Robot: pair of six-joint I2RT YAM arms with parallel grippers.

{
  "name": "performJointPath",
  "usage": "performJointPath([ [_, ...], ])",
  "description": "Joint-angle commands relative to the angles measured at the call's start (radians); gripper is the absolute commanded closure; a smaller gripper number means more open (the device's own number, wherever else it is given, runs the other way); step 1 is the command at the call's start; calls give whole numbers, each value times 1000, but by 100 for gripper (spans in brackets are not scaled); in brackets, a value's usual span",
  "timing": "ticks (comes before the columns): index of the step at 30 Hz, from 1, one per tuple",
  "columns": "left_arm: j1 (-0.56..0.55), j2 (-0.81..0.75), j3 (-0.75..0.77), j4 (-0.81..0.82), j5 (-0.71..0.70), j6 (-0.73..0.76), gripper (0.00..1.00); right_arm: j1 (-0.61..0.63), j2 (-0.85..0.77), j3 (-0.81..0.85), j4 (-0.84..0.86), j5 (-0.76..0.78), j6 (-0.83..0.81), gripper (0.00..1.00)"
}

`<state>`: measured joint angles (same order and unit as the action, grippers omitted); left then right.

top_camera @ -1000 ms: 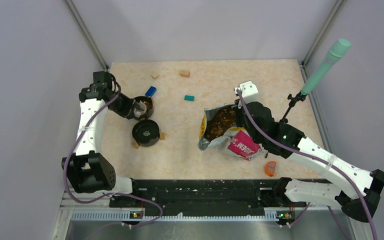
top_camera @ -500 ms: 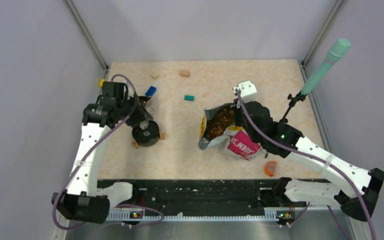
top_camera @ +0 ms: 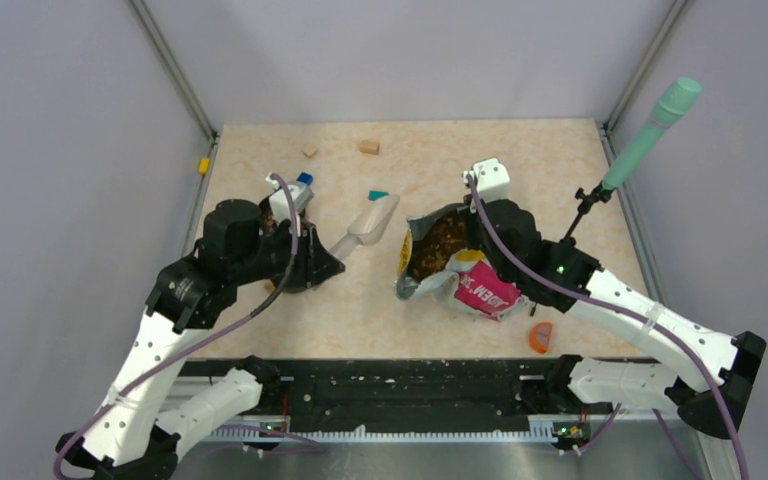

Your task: Serve the pet food

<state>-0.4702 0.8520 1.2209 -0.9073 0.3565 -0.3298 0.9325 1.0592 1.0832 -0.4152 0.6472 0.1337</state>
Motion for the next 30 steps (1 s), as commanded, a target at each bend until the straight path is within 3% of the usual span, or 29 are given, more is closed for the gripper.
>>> performJointPath([
  [1, -110, 27, 46, 1, 107, 72, 100, -6, -2, 80, 40, 11, 6, 100],
  [10, -263, 108, 128, -117, 203, 93, 100, 29, 12, 143, -45, -12, 13, 100],
  [20, -304, 224, 89, -172, 49, 125, 100, 133, 30, 131, -12, 51, 47, 100],
  [30, -305, 282, 1, -238, -58, 113, 100, 198, 81, 88, -2, -81, 209, 100],
])
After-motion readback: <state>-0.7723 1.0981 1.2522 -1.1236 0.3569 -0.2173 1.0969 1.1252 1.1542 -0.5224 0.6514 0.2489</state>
